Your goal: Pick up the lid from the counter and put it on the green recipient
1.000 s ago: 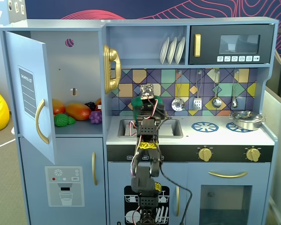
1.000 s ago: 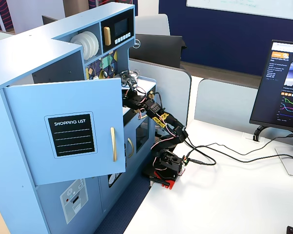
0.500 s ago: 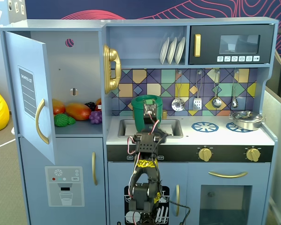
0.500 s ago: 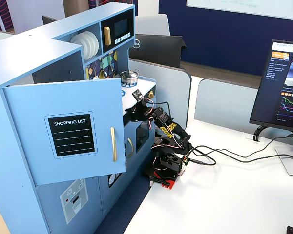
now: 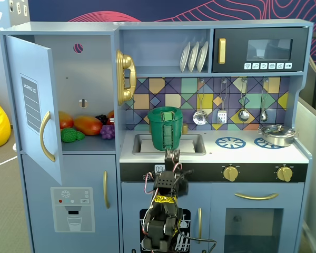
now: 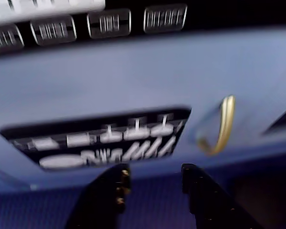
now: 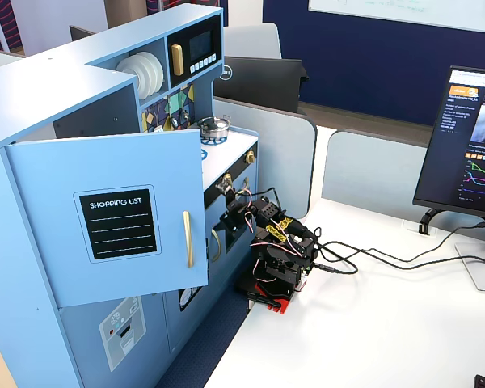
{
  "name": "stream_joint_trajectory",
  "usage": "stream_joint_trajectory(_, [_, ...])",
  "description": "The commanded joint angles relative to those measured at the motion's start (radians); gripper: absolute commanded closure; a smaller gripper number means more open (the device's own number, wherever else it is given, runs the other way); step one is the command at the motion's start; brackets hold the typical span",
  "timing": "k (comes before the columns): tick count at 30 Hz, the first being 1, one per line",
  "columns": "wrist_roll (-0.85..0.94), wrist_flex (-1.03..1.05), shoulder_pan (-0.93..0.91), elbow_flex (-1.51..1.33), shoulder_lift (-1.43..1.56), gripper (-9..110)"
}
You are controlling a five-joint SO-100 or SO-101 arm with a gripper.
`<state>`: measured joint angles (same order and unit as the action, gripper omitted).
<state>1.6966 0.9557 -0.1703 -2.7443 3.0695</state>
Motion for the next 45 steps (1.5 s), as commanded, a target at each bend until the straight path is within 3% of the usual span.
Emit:
stream_joint_trajectory(1, [-0.072, -0.009, 0.006, -0.054, 0.044, 101])
stream_joint_trajectory(11, [-0.124, 0.005, 0.029, -0.25, 0.066, 101])
stream_joint_trajectory(15, [-0.192, 0.091, 0.067, -0.25, 0.049, 101])
stream_joint_trajectory(30, [-0.126, 0.568, 0.084, -0.252, 0.109, 101])
stream_joint_trajectory(45, [-0.186, 0.577, 0.089, -0.252, 0.109, 100])
